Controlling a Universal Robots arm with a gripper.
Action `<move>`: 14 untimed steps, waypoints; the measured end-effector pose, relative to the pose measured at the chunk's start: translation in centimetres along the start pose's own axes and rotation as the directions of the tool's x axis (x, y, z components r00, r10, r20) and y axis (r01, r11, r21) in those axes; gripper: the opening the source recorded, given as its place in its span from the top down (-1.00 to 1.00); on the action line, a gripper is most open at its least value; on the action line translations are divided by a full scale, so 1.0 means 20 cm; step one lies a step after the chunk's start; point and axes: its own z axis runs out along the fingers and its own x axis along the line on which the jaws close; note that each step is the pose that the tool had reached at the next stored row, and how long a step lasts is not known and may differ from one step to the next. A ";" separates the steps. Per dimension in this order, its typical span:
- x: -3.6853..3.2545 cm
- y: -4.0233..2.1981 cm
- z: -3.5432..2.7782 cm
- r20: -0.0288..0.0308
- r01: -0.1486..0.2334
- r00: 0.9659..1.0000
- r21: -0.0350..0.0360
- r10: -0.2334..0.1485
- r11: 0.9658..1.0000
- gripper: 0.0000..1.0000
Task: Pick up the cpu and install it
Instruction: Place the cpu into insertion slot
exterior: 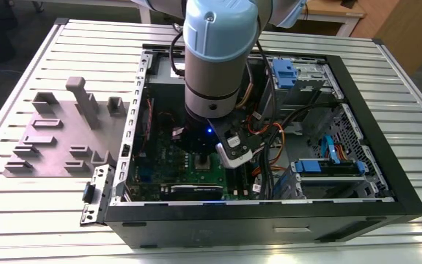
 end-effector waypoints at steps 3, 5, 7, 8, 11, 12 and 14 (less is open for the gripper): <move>0.000 0.000 -0.001 0.000 0.000 1.000 0.000 0.000 1.000 0.79; 0.000 0.000 -0.008 0.000 0.000 1.000 0.001 0.000 1.000 0.79; 0.000 0.000 -0.026 0.000 0.000 1.000 0.001 0.000 1.000 0.79; 0.000 0.001 -0.040 0.000 0.000 1.000 0.001 0.000 1.000 0.79; 0.000 0.002 -0.078 0.000 0.000 1.000 0.001 0.000 1.000 0.79; 0.000 0.002 -0.087 0.000 0.000 1.000 0.001 0.000 1.000 0.79; 0.000 0.003 -0.101 0.000 0.000 1.000 0.001 0.000 1.000 0.79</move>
